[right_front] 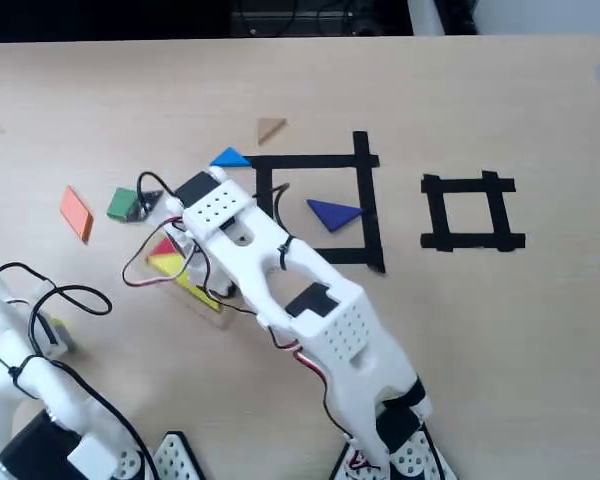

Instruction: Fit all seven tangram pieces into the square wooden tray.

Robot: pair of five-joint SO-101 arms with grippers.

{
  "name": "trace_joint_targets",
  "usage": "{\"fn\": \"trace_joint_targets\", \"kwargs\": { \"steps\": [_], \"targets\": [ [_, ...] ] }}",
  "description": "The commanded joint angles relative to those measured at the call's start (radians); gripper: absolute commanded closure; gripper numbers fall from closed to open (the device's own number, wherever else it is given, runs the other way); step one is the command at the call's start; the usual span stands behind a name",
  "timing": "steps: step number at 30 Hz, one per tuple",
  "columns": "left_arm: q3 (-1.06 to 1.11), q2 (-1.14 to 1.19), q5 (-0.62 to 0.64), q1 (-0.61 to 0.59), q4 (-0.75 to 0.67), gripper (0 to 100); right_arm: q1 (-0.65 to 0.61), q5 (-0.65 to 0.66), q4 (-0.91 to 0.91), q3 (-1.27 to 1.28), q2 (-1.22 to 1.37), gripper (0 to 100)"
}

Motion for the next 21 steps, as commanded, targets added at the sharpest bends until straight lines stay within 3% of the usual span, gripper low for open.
{"fn": "trace_joint_targets", "kwargs": {
  "steps": [1,10,15,21],
  "targets": [
    [-0.002,-0.008,-0.008,0.010,-0.011,80,0.020,0.044,-0.072,0.283,-0.166,98.8],
    [-0.002,-0.008,-0.008,0.012,-0.011,80,0.140,0.101,-0.319,0.814,-0.690,98.8],
    [-0.002,-0.008,-0.008,0.012,-0.011,80,0.121,0.044,-0.336,0.782,-0.750,98.8],
    [-0.002,-0.008,-0.008,0.010,-0.011,80,0.091,-0.028,-0.362,0.615,-0.578,98.8]
  ]
}}
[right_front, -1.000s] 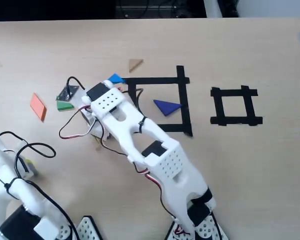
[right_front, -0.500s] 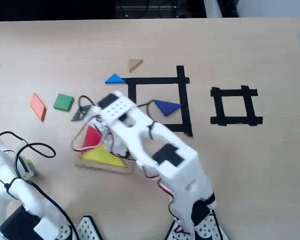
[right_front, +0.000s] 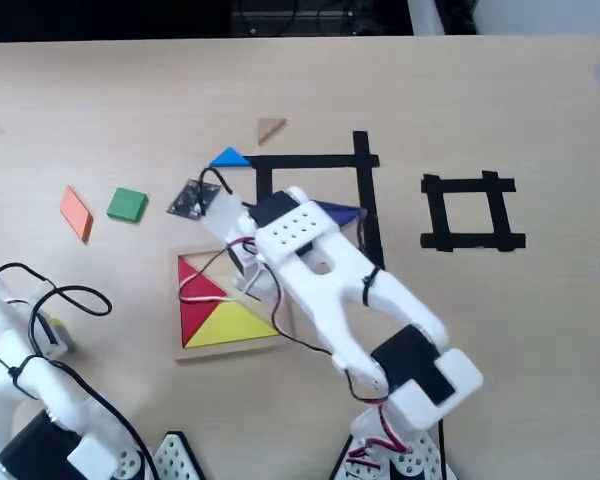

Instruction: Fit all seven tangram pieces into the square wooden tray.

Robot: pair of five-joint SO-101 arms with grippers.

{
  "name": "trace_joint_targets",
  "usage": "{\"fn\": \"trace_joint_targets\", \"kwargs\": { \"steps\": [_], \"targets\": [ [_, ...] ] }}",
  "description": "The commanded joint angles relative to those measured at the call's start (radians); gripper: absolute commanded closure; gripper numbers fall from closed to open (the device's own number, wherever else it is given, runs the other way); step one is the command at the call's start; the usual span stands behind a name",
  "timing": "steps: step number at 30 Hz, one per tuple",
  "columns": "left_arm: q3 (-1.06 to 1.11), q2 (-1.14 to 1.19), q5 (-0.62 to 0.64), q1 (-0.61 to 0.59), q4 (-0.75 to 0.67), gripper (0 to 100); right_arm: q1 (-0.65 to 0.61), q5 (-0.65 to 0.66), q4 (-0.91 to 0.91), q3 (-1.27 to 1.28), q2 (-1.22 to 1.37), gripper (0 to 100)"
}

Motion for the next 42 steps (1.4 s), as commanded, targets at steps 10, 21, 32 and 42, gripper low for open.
{"fn": "trace_joint_targets", "kwargs": {
  "steps": [10,21,32,42],
  "targets": [
    [-0.004,-0.006,-0.008,0.010,-0.011,80,-0.068,-0.072,0.005,-0.349,0.344,98.8],
    [-0.004,-0.005,-0.008,0.010,-0.012,80,-0.110,-0.100,0.003,-0.349,0.349,98.8],
    [-0.005,-0.002,-0.008,0.007,-0.020,80,-0.087,-0.094,0.031,-0.381,0.312,98.8],
    [0.002,-0.002,-0.008,0.005,-0.037,80,0.035,-0.092,0.153,-0.516,0.208,98.8]
  ]
}}
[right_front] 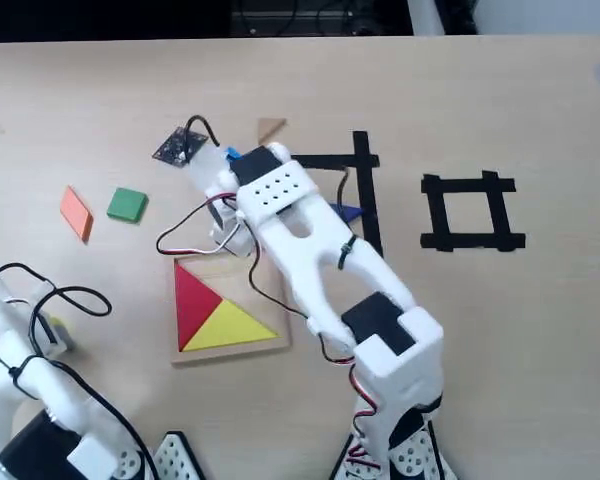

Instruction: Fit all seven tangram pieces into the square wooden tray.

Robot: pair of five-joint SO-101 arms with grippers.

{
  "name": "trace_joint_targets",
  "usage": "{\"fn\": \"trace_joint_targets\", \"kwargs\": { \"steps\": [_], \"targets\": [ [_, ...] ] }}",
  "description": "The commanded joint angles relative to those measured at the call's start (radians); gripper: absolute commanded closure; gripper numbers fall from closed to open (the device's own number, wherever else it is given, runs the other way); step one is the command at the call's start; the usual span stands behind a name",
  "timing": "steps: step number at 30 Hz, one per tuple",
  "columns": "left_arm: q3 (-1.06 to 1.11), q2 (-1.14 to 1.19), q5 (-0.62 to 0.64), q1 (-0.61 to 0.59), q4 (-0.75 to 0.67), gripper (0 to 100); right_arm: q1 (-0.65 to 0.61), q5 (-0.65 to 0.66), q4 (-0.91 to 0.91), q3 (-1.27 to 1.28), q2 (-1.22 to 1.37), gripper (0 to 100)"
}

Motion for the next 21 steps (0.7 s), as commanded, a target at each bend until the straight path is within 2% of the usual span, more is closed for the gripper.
{"fn": "trace_joint_targets", "kwargs": {
  "steps": [1,14,18,21],
  "targets": [
    [-0.005,-0.002,-0.008,0.005,-0.009,80,0.012,0.000,0.014,-0.053,-0.025,98.8],
    [-0.005,-0.002,-0.008,0.005,-0.009,80,0.017,0.002,-0.035,-0.073,0.007,98.8],
    [-0.005,-0.002,-0.008,0.007,-0.009,80,0.017,0.097,-0.147,-0.102,0.016,98.7],
    [-0.005,-0.002,-0.008,0.007,-0.009,80,0.017,0.110,-0.184,-0.209,0.065,98.3]
  ]
}}
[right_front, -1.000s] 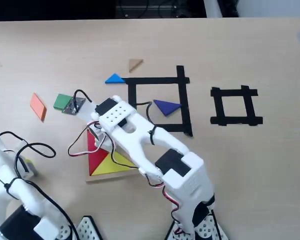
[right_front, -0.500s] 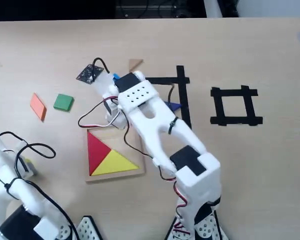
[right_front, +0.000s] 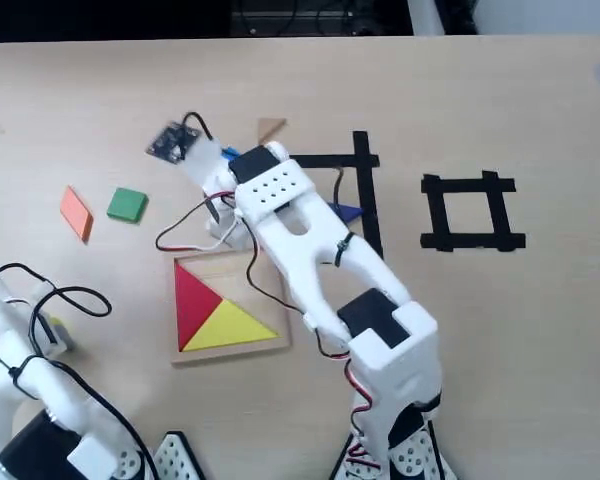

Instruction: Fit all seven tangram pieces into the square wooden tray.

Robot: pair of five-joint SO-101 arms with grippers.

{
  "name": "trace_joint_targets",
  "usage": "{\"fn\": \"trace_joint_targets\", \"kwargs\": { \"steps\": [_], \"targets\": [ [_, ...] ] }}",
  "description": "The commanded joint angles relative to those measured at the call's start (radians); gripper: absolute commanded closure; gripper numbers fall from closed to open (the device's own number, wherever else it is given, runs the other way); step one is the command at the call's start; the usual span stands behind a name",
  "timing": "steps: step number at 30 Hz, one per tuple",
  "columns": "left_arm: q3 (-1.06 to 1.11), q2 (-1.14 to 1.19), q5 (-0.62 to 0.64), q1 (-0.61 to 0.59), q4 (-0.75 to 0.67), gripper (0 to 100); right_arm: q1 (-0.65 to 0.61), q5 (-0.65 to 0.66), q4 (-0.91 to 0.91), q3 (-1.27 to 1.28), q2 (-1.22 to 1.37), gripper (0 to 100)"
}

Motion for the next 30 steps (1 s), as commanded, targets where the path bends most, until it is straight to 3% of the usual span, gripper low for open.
{"fn": "trace_joint_targets", "kwargs": {
  "steps": [1,4,10,19,24,30],
  "targets": [
    [-0.005,-0.002,-0.008,0.007,-0.009,80,0.015,0.031,-0.058,-0.213,0.056,98.3],
    [-0.005,-0.002,-0.006,0.008,-0.009,80,0.015,0.005,-0.060,-0.383,0.179,94.9],
    [-0.005,0.000,-0.006,0.008,-0.009,80,0.017,-0.112,-0.068,-0.808,0.526,69.9],
    [-0.005,0.000,-0.006,0.010,-0.009,80,0.098,-0.117,-0.118,-1.500,1.050,80.9],
    [-0.005,0.000,-0.006,0.007,-0.009,80,0.120,-0.118,-0.224,-1.406,1.073,81.2],
    [-0.005,0.000,-0.006,0.010,-0.008,80,0.121,-0.178,-0.259,-1.348,1.021,71.0]
  ]
}}
